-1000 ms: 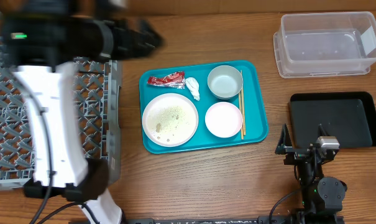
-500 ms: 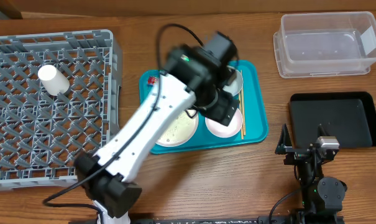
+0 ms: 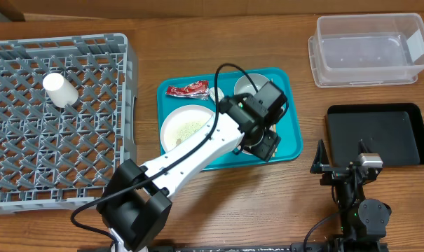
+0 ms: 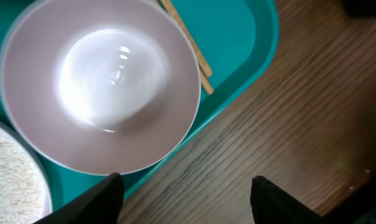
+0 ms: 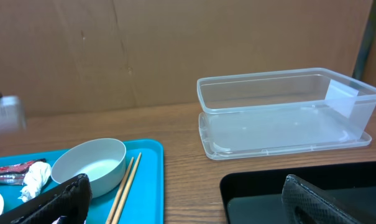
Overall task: Sort waste into correct bins and load items into the dishwasher
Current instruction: 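Move the left gripper to the pink bowl and grasp its rim, then carry the pink bowl to the dish rack and set it down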
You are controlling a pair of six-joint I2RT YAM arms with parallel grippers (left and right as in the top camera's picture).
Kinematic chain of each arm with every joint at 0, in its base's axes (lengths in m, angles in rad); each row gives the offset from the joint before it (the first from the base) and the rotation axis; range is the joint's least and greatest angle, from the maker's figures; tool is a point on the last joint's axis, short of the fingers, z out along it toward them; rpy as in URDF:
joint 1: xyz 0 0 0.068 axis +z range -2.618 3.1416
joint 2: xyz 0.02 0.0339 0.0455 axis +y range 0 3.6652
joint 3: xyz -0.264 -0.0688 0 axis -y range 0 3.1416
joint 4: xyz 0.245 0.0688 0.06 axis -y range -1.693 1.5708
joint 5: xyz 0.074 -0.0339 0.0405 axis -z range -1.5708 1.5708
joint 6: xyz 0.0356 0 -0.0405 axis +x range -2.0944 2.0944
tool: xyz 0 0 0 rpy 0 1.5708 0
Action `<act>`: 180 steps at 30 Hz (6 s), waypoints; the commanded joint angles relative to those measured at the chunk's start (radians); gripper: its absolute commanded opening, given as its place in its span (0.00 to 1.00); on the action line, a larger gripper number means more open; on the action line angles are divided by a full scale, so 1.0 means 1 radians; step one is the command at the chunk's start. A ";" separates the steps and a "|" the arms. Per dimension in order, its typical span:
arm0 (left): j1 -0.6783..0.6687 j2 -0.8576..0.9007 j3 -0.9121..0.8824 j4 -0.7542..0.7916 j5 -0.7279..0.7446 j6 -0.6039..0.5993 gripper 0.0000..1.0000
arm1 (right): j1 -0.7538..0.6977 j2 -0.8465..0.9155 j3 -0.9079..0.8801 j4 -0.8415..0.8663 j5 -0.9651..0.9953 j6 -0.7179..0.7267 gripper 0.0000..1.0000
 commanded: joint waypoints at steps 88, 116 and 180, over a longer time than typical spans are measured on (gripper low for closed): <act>0.767 -0.011 0.848 -0.598 0.418 -0.087 0.04 | -0.003 -0.012 -0.010 0.006 0.006 0.003 1.00; 1.481 -0.002 0.193 -0.379 1.149 0.216 0.04 | -0.003 -0.012 -0.010 0.006 0.006 0.004 1.00; 1.847 0.000 0.117 -0.262 0.688 0.154 0.52 | -0.003 -0.012 -0.010 0.006 0.006 0.003 1.00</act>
